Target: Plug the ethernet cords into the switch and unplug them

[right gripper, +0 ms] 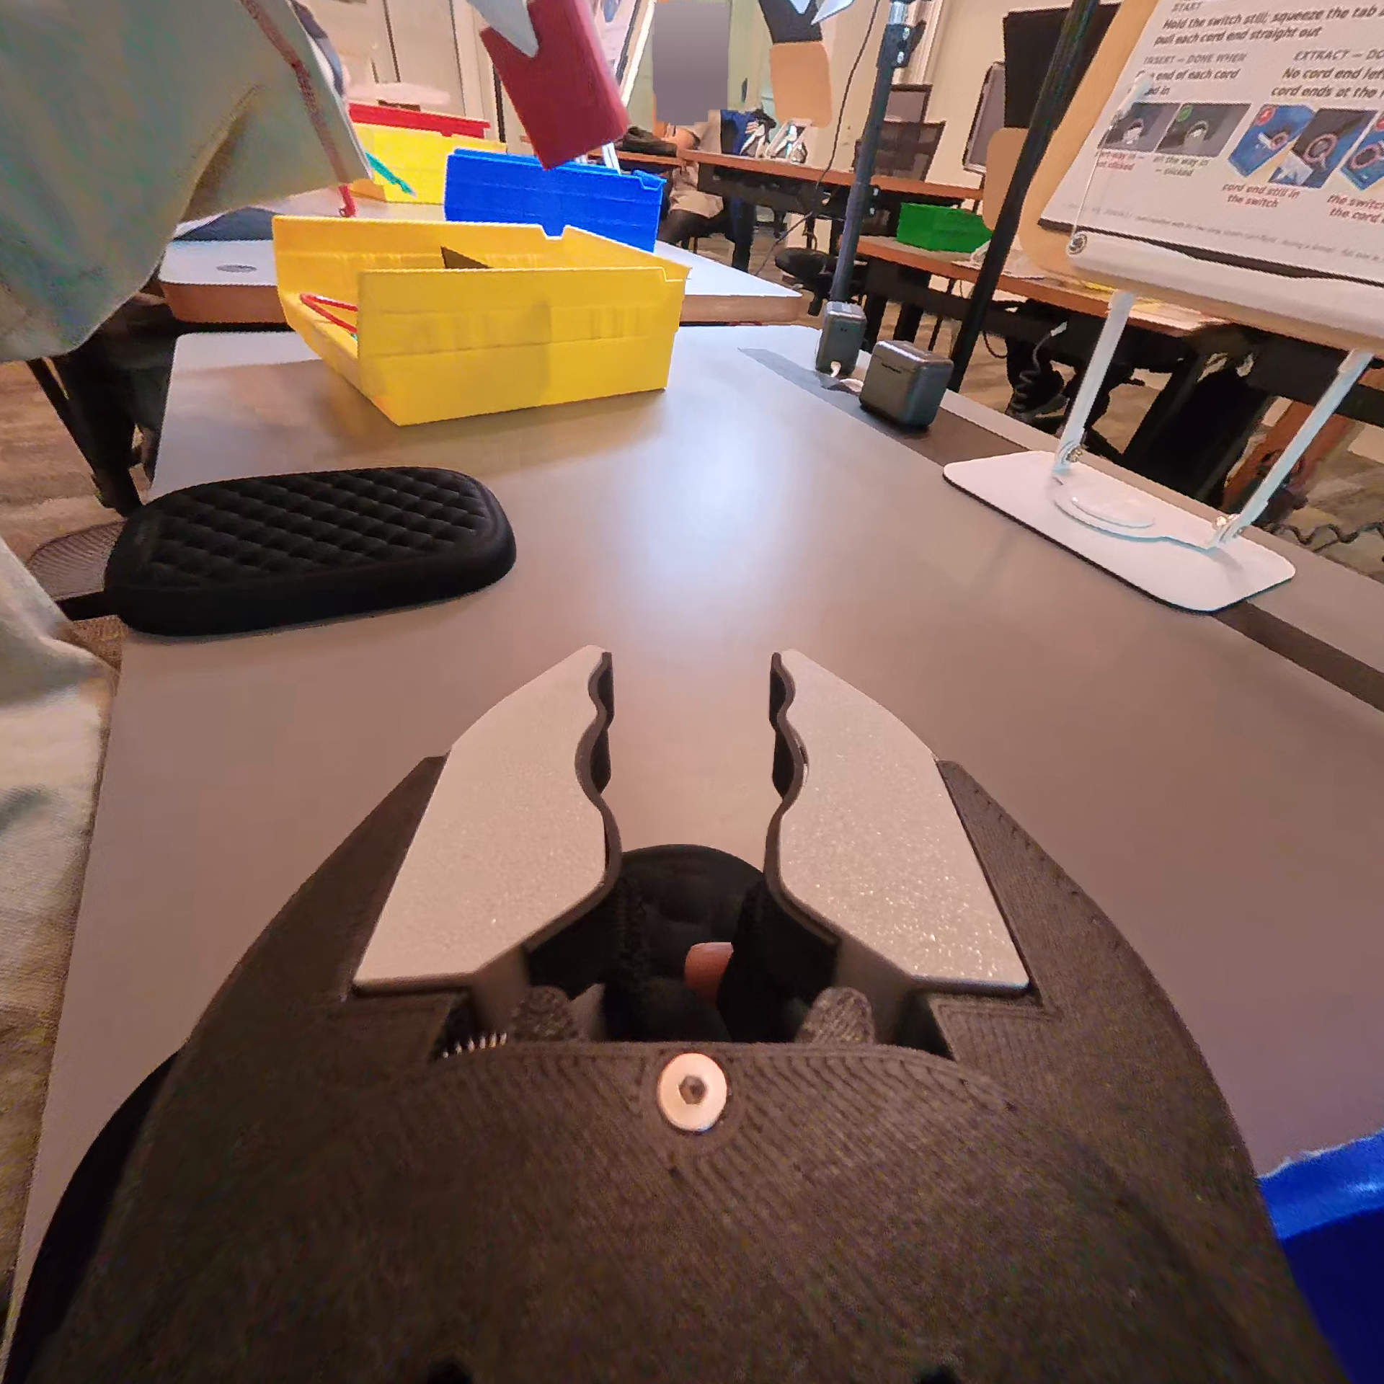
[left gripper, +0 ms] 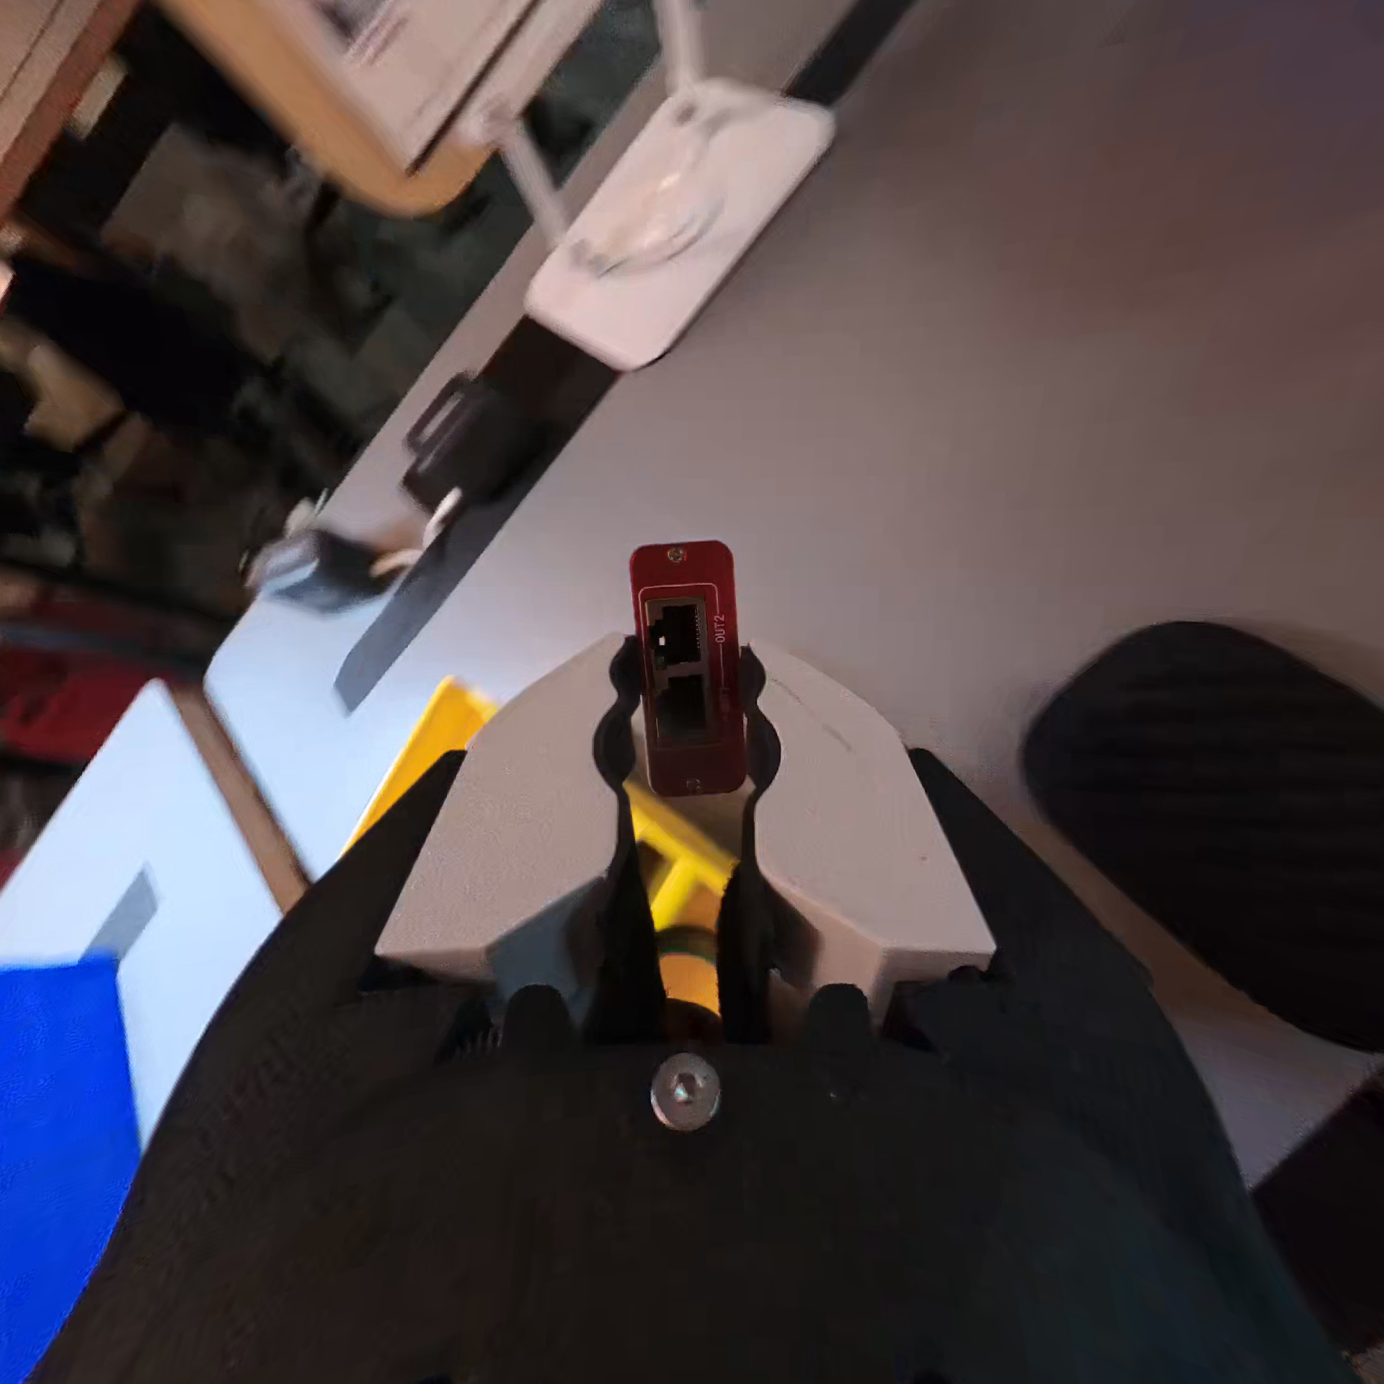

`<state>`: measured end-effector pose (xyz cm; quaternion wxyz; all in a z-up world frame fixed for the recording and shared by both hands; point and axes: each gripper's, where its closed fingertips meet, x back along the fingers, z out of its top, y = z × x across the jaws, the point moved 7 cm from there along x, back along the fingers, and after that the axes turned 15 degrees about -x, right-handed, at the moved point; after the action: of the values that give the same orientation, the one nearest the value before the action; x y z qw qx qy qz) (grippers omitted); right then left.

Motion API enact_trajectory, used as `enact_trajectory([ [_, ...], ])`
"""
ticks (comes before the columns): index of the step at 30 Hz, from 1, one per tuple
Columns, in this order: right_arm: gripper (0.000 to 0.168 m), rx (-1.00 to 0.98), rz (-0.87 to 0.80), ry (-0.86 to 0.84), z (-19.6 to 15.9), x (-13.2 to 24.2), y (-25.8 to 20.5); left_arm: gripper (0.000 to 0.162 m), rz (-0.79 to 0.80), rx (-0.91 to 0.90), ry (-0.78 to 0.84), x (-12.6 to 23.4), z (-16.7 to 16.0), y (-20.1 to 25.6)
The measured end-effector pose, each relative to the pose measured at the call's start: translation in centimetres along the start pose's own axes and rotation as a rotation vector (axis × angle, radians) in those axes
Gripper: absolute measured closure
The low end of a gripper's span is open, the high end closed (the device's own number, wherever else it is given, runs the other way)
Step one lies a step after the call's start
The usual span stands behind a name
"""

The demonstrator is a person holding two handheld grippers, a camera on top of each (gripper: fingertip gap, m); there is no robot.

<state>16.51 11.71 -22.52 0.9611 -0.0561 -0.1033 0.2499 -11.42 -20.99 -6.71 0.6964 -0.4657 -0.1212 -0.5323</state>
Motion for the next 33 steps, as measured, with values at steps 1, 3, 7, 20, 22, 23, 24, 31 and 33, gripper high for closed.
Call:
enact_trajectory([
  [1,0.126,0.010,0.004,-0.004,0.0,-0.1,-0.1,0.137,-0.042,-0.050,0.036,-0.3,1.5,1.6],
  [3,0.123,0.028,0.014,-0.017,0.2,-0.3,-0.5,0.137,-0.128,-0.144,0.095,-1.2,4.0,4.6],
  [7,0.119,0.055,0.092,0.010,1.2,-1.3,-2.0,0.137,-0.278,-0.308,0.165,-2.9,7.3,10.3],
  [20,0.122,0.259,0.384,-0.010,4.4,-9.3,-9.0,0.136,-0.522,-0.537,0.236,-3.8,10.7,18.4],
  [22,0.143,0.296,0.367,-0.008,4.3,-9.6,-9.0,0.136,-0.540,-0.559,0.250,-3.6,10.5,18.8],
  [23,0.143,0.303,0.367,0.009,4.3,-9.5,-9.0,0.136,-0.527,-0.560,0.273,-3.5,10.5,18.8],
  [24,0.143,0.307,0.373,0.036,4.4,-9.3,-9.0,0.136,-0.521,-0.549,0.305,-3.3,10.6,18.8],
  [31,0.143,0.105,0.479,0.320,5.9,-7.0,-8.0,0.111,-0.435,-0.182,0.700,-4.2,9.3,19.1],
  [33,0.143,0.090,0.504,0.324,5.9,-7.0,-8.1,0.116,-0.439,-0.071,0.851,-4.6,9.4,19.8],
])
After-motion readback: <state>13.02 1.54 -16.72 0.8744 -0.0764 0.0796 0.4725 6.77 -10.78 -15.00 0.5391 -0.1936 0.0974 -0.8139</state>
